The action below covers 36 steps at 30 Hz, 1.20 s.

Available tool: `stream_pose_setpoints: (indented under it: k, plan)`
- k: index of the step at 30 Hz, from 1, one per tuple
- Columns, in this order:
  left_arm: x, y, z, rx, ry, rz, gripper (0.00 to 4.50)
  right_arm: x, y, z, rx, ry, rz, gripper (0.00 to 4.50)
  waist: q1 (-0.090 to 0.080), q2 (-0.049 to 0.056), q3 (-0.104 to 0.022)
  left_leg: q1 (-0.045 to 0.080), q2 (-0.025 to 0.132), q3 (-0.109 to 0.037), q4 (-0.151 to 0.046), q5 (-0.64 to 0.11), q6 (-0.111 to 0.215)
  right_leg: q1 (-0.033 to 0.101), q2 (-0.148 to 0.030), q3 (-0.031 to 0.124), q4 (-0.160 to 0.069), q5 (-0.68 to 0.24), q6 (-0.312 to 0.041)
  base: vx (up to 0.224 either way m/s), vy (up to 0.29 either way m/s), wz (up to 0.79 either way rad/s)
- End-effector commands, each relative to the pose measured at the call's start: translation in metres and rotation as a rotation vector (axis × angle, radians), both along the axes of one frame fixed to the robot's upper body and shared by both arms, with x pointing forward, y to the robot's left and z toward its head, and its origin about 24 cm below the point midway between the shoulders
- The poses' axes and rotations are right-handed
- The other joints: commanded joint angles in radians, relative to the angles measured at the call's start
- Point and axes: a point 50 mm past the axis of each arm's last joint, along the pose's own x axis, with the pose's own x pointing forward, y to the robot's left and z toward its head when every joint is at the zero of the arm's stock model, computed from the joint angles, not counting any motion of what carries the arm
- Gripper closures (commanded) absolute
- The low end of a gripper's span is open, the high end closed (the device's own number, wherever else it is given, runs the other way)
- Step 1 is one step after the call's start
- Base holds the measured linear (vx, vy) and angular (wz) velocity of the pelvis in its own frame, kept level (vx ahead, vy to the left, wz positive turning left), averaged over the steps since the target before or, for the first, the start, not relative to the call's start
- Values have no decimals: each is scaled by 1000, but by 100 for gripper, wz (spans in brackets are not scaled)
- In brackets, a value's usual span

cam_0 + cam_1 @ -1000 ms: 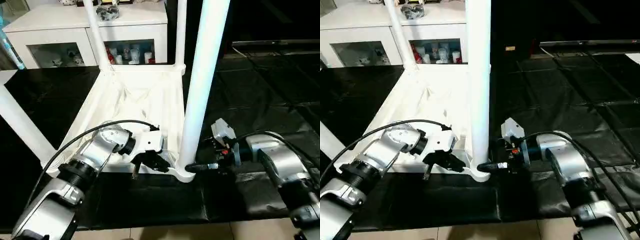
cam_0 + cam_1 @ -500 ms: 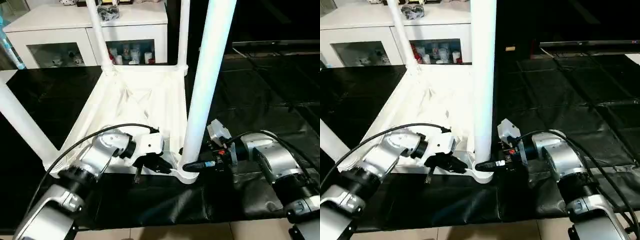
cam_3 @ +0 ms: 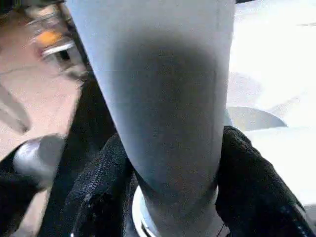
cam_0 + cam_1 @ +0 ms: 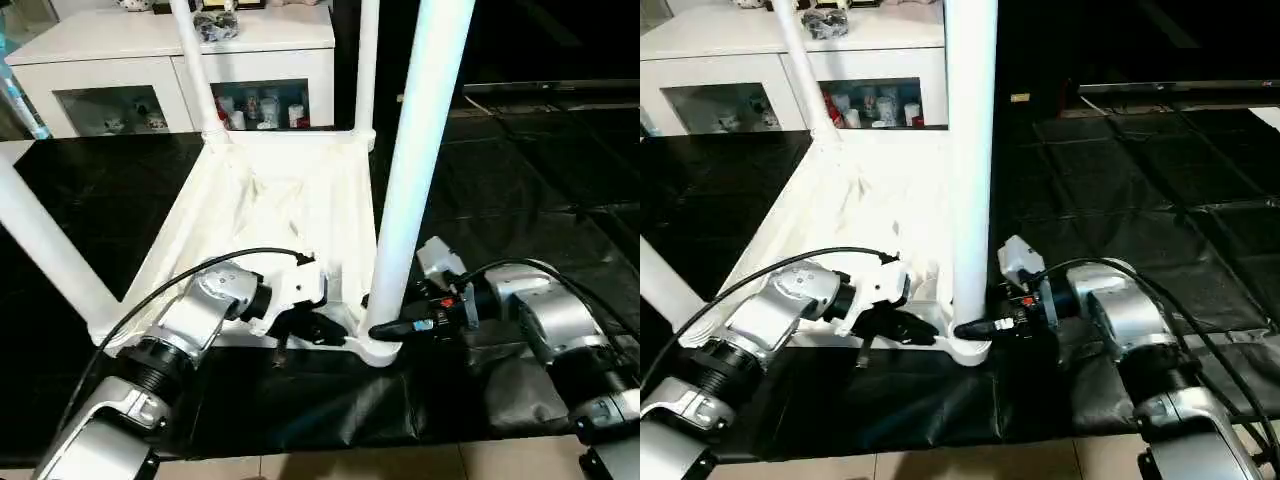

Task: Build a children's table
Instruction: Rotate leg to tighten

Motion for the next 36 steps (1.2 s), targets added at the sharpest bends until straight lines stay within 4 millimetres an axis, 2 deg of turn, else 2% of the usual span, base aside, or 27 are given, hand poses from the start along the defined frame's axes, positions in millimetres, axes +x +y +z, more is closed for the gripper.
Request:
stream_pose_setpoints:
  k: [1,2,3,4,8,10,12,17,18,19,21,24,26,28,29,30,31,32,33,35,36]
  plan:
    - [7,-15,4,-31,-30,61,450,2,20,-5,23,17,-73,246,-8,-28,-66,-8,13,9,-67,-138,90,60,-30,39,-66,-360,-174,0,0,0]
    - [8,-16,4,-31,-31,81,450,3,23,-7,19,11,-116,247,-11,-24,-65,-6,11,7,-68,-149,77,59,-31,37,-67,-383,-166,0,0,0]
    - [10,-17,4,-31,-32,101,450,4,25,-9,14,12,-152,248,-16,-27,-64,-7,9,8,-69,-159,73,60,-30,36,-71,-400,-158,0,0,0]
    - [13,-20,3,-33,-31,134,450,5,30,-12,-1,4,-196,249,-21,-23,-63,-6,7,6,-70,-175,63,60,-30,35,-73,-427,-145,0,0,0]
    - [27,-36,4,-60,-27,291,450,12,51,-20,-32,22,-434,251,-55,-21,-57,-3,-4,4,-69,-235,39,54,-25,26,-94,-537,-97,0,0,0]
    - [30,-42,5,-73,-28,335,450,14,57,-22,-43,23,-501,252,-68,-21,-57,-7,-8,1,-68,-255,39,54,-25,20,-101,-572,-75,0,0,0]
    - [35,-52,8,-96,-34,393,450,18,67,-21,-44,30,-609,252,-74,-19,-57,-1,-9,1,-65,-274,45,47,-24,18,-107,-585,-70,0,0,0]
    - [40,-59,9,-96,-58,453,450,21,80,-16,-13,44,-704,252,-89,-21,-59,-7,-9,-3,-69,-289,56,49,-24,17,-107,-560,-73,0,0,0]
    - [41,-60,9,-95,-59,456,450,21,81,-16,-5,46,-704,217,-89,-21,-59,-7,-8,-2,-69,-289,59,49,-24,18,-108,-558,-73,0,0,0]
    - [41,-60,8,-94,-60,459,450,21,83,-15,3,50,-703,217,-89,-22,-60,-8,-8,-1,-69,-281,66,50,-25,20,-106,-546,-78,0,0,0]
    - [42,-58,7,-91,-65,462,450,19,83,-13,23,49,-702,180,-87,-24,-61,-11,-6,-1,-71,-265,72,52,-26,24,-101,-513,-92,0,0,0]
    - [41,-53,5,-76,-75,438,450,16,78,-11,33,40,-682,162,-81,-24,-64,-13,-1,0,-73,-220,81,57,-27,30,-90,-431,-124,0,0,0]
    - [40,-47,5,-70,-79,410,450,11,70,-11,22,23,-625,136,-75,-25,-66,-12,0,2,-71,-200,90,60,-29,34,-85,-396,-134,0,0,0]
    - [39,-43,5,-66,-89,383,450,6,63,-12,16,16,-573,124,-72,-26,-67,-14,3,4,-70,-173,100,63,-30,37,-77,-338,-160,0,0,0]
    - [39,-42,5,-66,-90,380,450,5,62,-12,15,16,-567,114,-72,-26,-67,-14,3,4,-70,-173,100,63,-30,37,-77,-338,-160,0,0,0]
    - [38,-39,5,-61,-91,360,450,2,55,-12,7,13,-532,101,-69,-24,-68,-15,3,3,-69,-151,105,66,-29,37,-73,-299,-178,0,0,0]
    - [36,-33,4,-57,-90,320,450,-4,39,-11,-12,10,-479,90,-66,-20,-68,-14,3,3,-68,-148,108,67,-29,37,-73,-292,-180,0,0,0]
    - [34,-28,4,-53,-84,285,450,-8,25,-10,-30,7,-439,76,-58,-20,-68,-14,6,5,-66,-140,125,70,-31,40,-71,-263,-192,0,0,0]
    - [34,-28,4,-53,-84,285,450,-8,25,-10,-30,7,-439,76,-55,-20,-70,-14,7,5,-65,-132,128,71,-32,41,-67,-249,-198,0,0,0]
    - [32,-24,4,-49,-80,250,450,-11,13,-9,-44,6,-423,54,-50,-18,-70,-14,8,6,-66,-125,125,69,-31,40,-63,-235,-213,0,0,0]
    - [30,-19,4,-37,-77,213,450,-13,0,-7,-57,4,-418,42,-48,-23,-69,-12,9,6,-67,-131,119,70,-30,40,-66,-242,-212,0,0,0]
